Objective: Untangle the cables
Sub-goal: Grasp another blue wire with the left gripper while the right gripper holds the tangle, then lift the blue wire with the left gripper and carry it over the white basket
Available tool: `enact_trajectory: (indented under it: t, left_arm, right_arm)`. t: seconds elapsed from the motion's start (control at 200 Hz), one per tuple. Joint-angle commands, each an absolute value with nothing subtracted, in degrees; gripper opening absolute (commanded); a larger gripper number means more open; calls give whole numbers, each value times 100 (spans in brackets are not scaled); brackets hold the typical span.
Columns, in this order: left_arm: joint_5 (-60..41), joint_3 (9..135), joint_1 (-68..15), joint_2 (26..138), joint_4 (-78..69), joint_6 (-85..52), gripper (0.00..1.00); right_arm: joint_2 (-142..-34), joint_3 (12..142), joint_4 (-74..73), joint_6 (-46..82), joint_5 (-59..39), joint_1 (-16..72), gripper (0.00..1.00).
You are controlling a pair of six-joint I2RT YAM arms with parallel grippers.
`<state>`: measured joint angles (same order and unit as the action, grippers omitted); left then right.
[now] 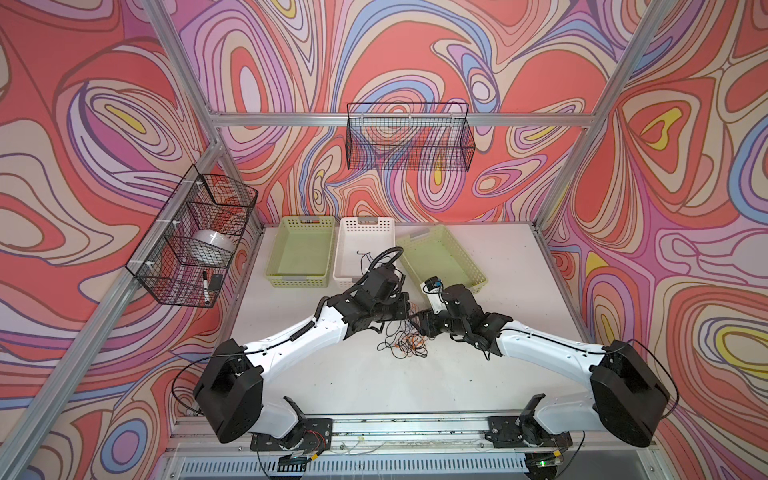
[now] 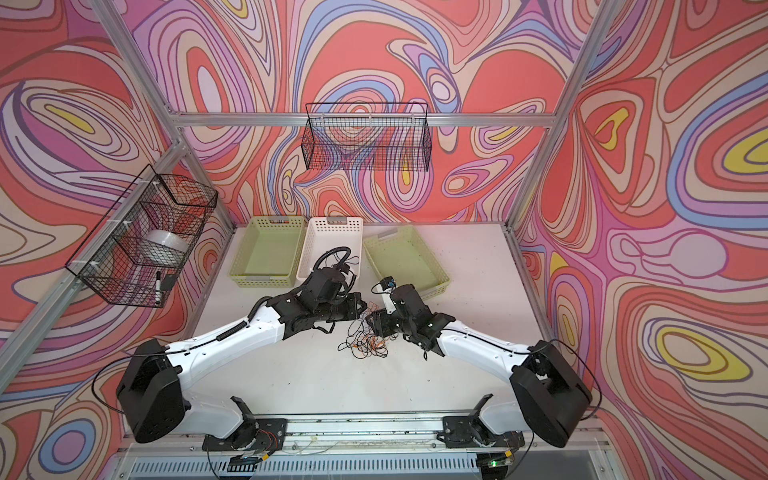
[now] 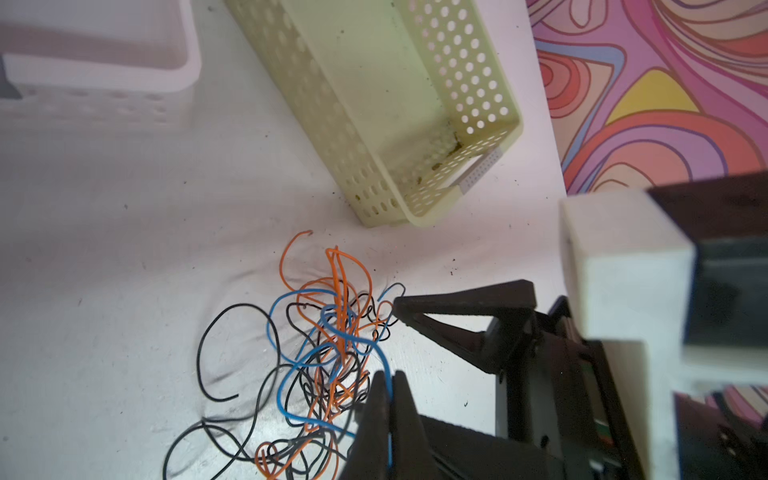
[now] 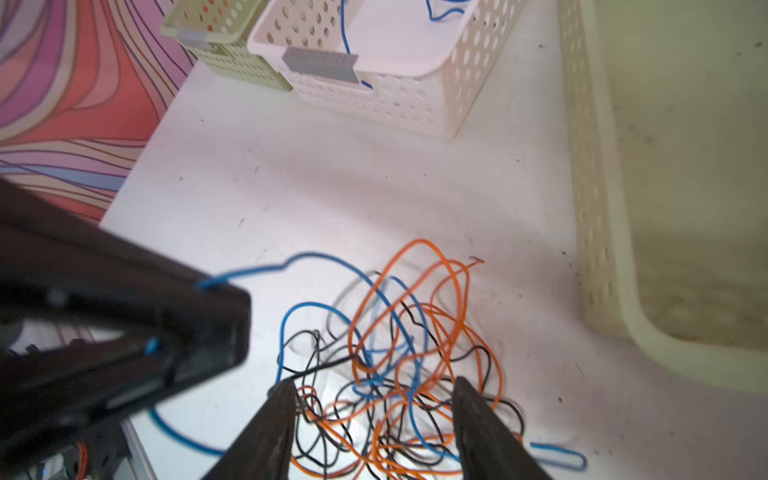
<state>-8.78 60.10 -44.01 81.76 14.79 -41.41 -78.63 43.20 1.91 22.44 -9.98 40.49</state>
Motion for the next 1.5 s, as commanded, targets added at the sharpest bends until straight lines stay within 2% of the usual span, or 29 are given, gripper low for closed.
enact_trajectory:
  t: [0.0,0.361,0.701,1.006,1.497]
  left_arm:
    - [-821,6196,-4413,7938,1793,-3316,0]
    - [-1617,6720,-4431,7553,1943,-2417,0]
    - [-1125,8182,-4423,7339,2848,-1496,0]
    - [-839,9904,-4313,7820,3533,-909,0]
    - [-856,12018,-3761,8535,4196,-463,0]
  right_arm:
    - [-7779,4406,-242,2559,-1214,4052,63]
    - [-8178,4375,-626,3187,-1142,4042,63]
    - [-8721,4084,-708,3217,-894,3997,62]
    - [-9358,3898,-924,2835,-858,3999,58]
    - [-9306,3684,-1015,2292,-779,3999,60]
